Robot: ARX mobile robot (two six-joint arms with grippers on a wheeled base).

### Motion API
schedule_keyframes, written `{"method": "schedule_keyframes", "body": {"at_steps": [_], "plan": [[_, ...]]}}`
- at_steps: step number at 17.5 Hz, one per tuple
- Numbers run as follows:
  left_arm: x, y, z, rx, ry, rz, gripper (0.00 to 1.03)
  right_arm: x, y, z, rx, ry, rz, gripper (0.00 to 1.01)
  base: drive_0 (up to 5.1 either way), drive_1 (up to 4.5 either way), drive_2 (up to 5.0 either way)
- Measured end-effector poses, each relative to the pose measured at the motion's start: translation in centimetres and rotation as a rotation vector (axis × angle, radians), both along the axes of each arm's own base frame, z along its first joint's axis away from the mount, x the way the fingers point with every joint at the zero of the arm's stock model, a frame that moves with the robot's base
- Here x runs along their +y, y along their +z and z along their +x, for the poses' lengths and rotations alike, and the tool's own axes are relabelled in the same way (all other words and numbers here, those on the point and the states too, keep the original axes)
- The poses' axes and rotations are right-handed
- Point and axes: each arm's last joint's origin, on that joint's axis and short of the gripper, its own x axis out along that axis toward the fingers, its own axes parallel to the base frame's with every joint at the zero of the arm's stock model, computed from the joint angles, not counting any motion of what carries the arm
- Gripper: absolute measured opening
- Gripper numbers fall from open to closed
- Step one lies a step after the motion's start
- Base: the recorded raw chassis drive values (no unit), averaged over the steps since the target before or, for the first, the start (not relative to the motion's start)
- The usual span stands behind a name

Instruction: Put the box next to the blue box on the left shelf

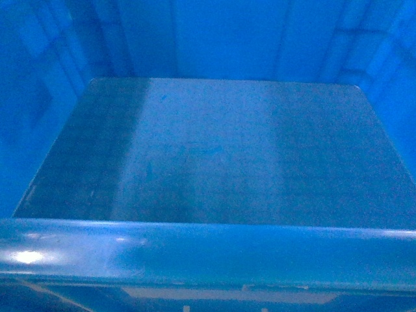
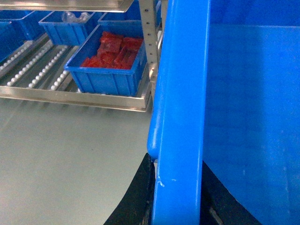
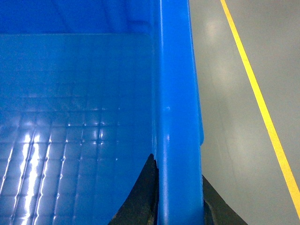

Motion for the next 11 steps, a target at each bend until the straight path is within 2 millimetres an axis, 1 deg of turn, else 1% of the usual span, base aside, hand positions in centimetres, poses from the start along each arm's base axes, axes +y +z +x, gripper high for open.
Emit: {"method": "schedule_keyframes", "body": {"at_steps": [10,11], "plan": [[-0.03,-0.07,0.05,0.004,-0.001,-0.001,0.14,0.00,-0.09,0.03,0.007,-0.001,-0.002,0.09,-0.1,4.02,-4.1],[-0.06,-0.07,0.04,0.004,-0.003,-0.002,0.14,-0.02,-0.01,-0.03,0.002,-0.002,-0.002,0.09,-4.8,2.61,2.6]]}}
